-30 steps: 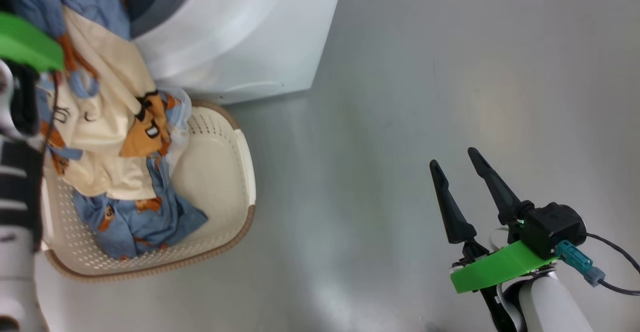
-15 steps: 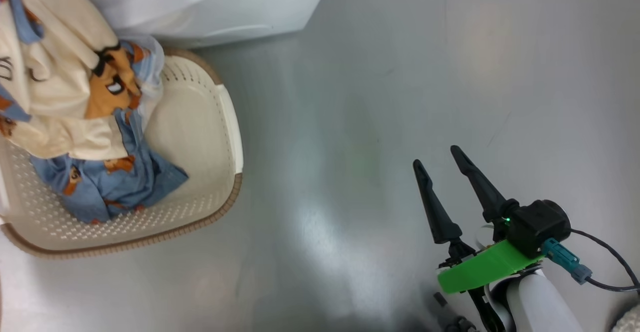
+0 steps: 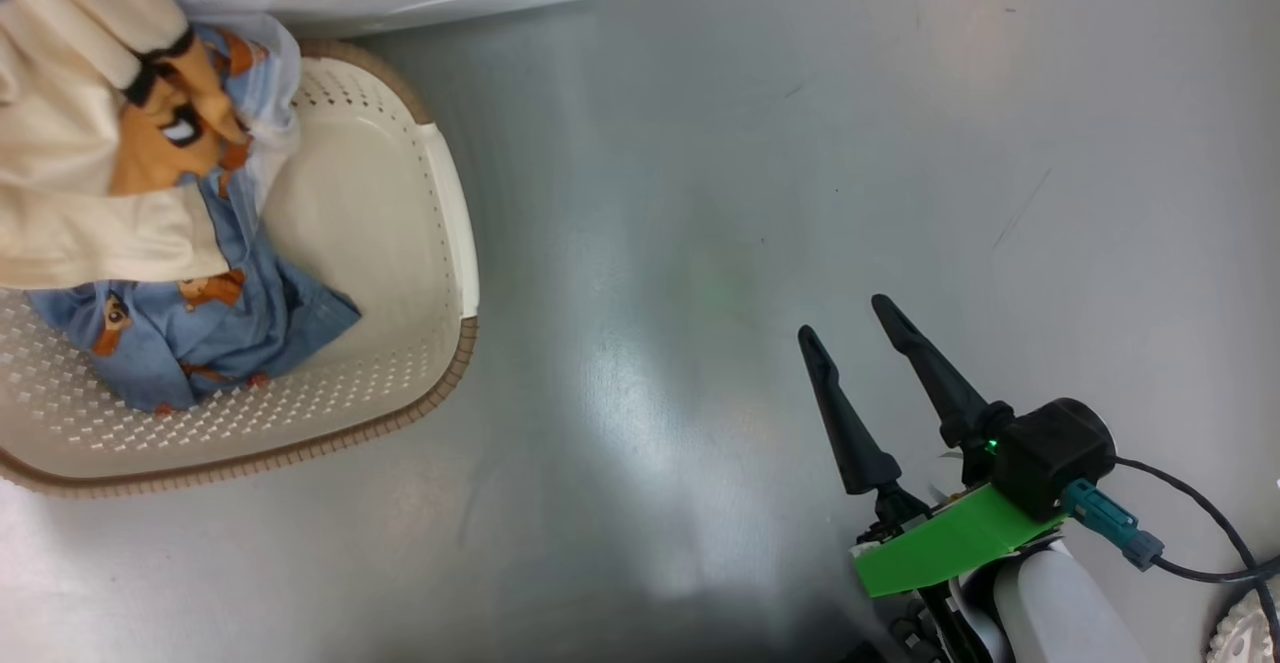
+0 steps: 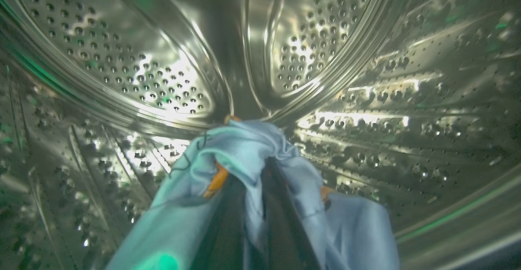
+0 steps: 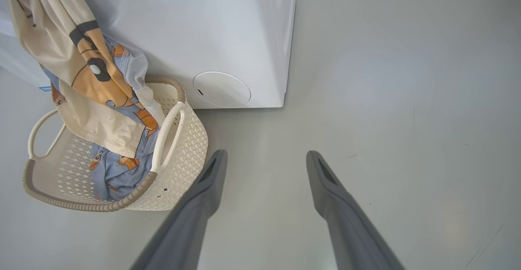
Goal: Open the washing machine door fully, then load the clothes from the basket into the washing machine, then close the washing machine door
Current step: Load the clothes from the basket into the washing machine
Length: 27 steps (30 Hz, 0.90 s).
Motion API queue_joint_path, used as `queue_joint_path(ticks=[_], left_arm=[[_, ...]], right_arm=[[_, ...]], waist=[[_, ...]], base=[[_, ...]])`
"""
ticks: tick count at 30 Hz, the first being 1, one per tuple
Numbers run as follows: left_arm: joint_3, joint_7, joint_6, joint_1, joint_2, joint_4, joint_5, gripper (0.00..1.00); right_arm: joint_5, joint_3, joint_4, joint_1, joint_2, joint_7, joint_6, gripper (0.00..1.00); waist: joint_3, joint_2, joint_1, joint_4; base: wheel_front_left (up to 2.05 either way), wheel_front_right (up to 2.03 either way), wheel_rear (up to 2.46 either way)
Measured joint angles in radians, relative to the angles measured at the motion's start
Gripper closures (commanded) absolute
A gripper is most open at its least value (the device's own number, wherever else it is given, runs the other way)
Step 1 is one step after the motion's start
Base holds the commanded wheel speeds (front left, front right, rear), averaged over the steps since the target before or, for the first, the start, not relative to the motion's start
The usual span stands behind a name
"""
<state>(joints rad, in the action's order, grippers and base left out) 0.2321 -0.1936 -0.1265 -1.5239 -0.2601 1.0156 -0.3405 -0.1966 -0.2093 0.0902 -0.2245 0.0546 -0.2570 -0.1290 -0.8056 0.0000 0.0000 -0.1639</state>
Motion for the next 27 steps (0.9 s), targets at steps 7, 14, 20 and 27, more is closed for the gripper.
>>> queue_joint_path(ticks=[7, 14, 20, 27], left_arm=[[-0.013, -0.062, 0.035, -0.017, -0.032, -0.297, 0.096, 1.0], [-0.072, -0.066, 0.035, 0.07, -0.024, -0.423, 0.14, 1.0], [-0.112, -0.066, 0.032, 0.087, 0.006, -0.293, 0.132, 0.0], [-0.117, -0.066, 0.024, 0.084, 0.035, -0.147, 0.123, 0.0]], right_arm=[[-0.003, -0.02, -0.007, -0.001, 0.0, 0.0, 0.0, 0.0], [-0.008, -0.031, -0.002, -0.001, 0.0, 0.0, 0.0, 0.0], [-0.027, -0.032, 0.004, -0.002, -0.001, 0.0, 0.0, 0.0], [-0.027, -0.03, 0.013, -0.003, -0.001, 0.0, 0.0, 0.0]], waist=[[-0.021, 0.0, 0.0, -0.006], [-0.032, 0.0, 0.0, -0.015], [-0.023, 0.0, 0.0, -0.008], [-0.003, 0.0, 0.0, 0.004]], base=[[0.0, 0.0, 0.0], [0.0, 0.0, 0.0], [0.0, 0.0, 0.0], [0.0, 0.0, 0.0]])
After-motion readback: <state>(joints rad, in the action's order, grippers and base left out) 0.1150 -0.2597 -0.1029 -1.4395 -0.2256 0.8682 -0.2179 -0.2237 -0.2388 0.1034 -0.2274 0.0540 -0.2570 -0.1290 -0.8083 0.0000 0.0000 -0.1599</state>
